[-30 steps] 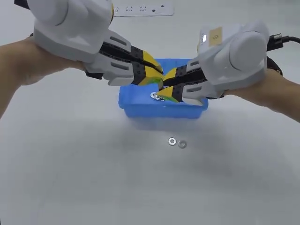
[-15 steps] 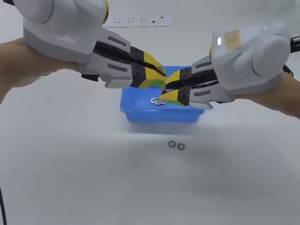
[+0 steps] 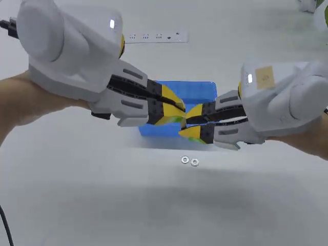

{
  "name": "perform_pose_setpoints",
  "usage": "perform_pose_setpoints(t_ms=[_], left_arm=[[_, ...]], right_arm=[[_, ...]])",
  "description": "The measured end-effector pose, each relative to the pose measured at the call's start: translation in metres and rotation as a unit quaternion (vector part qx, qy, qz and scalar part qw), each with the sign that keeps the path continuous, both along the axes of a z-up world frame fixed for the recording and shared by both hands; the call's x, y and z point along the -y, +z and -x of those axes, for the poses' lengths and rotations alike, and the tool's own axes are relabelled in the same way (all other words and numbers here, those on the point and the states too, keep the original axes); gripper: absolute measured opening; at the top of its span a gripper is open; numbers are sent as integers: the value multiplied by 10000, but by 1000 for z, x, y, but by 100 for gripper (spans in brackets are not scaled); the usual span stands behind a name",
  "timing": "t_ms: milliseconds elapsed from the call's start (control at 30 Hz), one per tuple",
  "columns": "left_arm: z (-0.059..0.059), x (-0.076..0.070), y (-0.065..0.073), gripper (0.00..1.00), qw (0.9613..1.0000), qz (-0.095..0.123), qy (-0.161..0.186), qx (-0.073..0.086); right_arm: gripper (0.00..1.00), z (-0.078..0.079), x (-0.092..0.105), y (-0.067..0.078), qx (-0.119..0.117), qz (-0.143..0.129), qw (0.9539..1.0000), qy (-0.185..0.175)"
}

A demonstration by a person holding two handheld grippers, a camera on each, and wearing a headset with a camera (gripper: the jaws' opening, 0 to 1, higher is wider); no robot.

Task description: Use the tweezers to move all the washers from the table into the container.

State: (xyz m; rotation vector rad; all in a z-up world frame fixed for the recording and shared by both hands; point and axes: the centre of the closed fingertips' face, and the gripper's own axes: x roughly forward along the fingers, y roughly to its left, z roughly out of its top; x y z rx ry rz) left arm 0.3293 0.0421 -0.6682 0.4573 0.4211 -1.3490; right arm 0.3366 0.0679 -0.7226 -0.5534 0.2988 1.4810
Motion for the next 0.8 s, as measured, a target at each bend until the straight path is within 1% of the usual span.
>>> perform_pose_setpoints(t_ms=[33, 100, 133, 233, 400, 433, 467, 500, 600, 667, 800], left_arm=[[4, 1, -1, 7, 10000, -1, -2, -25], [9, 1, -2, 7, 10000, -26, -14, -25], [11, 2, -3, 6, 10000, -30, -4, -27], [16, 1, -6, 6, 10000, -49, 45, -40], [23, 2, -13, 6, 9998, -126, 81, -98], [23, 1, -15, 6, 9998, -150, 76, -133], [23, 1, -16, 6, 9997, -154, 77, -143], [23, 1, -17, 6, 9997, -149, 87, -168], [23, 2, -21, 6, 9996, -171, 92, -195], [23, 3, -25, 6, 9995, -192, 96, -220], [22, 3, -33, 6, 9993, -244, 112, -260]], right_arm=[[11, 4, 1, -1, -25, 16, 10000, 3], [11, 9, 2, -4, -13, 29, 10000, -2], [11, 10, 2, -4, -42, 9, 10000, -33], [11, 15, 2, -7, -81, -19, 9999, -105], [11, 23, 3, -16, -108, 39, 9999, -116], [11, 23, 3, -17, -109, 45, 9999, -119], [11, 24, 3, -18, -173, 33, 9997, -139], [11, 24, 3, -19, -186, 22, 9997, -155], [11, 24, 3, -23, -232, 22, 9996, -188], [11, 25, 4, -27, -287, 35, 9994, -194], [11, 25, 5, -35, -322, 87, 9992, -206]])
